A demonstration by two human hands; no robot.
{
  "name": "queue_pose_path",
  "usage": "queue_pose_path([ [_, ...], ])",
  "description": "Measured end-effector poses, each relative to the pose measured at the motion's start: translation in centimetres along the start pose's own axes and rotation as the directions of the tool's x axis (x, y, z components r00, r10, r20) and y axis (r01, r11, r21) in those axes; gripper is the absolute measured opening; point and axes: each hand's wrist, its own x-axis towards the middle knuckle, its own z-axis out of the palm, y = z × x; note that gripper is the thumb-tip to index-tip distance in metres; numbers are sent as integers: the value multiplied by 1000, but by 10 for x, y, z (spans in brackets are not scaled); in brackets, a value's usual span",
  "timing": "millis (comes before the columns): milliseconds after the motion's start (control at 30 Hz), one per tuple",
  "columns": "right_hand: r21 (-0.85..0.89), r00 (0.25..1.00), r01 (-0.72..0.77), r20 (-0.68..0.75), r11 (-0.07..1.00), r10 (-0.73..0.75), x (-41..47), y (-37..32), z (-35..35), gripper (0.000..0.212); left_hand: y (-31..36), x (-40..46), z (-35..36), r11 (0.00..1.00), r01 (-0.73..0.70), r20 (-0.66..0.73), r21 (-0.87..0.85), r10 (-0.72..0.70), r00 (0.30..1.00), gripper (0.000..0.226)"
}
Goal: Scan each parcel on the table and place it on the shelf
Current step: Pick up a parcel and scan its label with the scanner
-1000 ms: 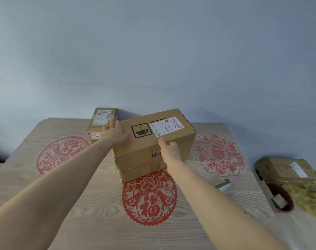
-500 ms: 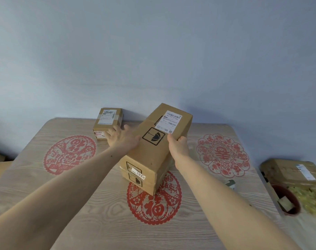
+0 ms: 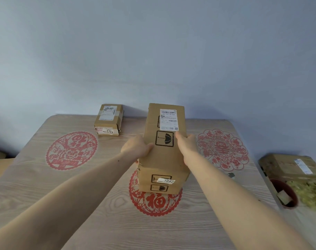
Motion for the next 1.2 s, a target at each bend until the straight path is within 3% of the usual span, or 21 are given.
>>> queue_pose_path([
  [300, -46, 995, 48, -87, 998, -52, -10, 18, -27, 37, 8, -27, 21, 995, 6, 81, -97, 2, 997, 41],
  [400, -64, 992, 79, -89, 995, -85, -11, 23, -30, 44, 9, -30, 26, 993, 21, 88, -117, -11, 996, 47],
  [500, -108, 993, 101, -57, 989, -108, -10, 25, -36, 48, 12, -30, 26, 988, 91, 76, -123, -82, 994, 63],
  [567, -141, 993, 114, -20, 983, -118, -10, 27, -43, 55, 18, -29, 28, 993, 106, -11, -54, -107, 994, 81],
  [667, -149, 988, 145, -23, 978, -150, -9, 34, -65, 64, 36, -30, 37, 999, 23, -186, -41, -30, 982, 89],
  [800, -241, 980, 142, -100, 960, -170, -1, 65, -113, 61, 62, -30, 57, 981, -182, -335, 64, 193, 922, 88],
  [900, -294, 983, 28, -167, 956, -80, 6, 100, -150, 59, 85, -30, 78, 952, -273, -288, 140, 303, 909, 88],
  [1000, -329, 984, -85, -176, 941, 28, 14, 136, -173, 34, 113, -31, 97, 922, -341, -219, 183, 376, 901, 85],
  [1200, -406, 984, -153, -143, 901, 102, 52, 214, -186, 65, 135, -22, 129, 908, -323, -186, 266, 377, 907, 80],
])
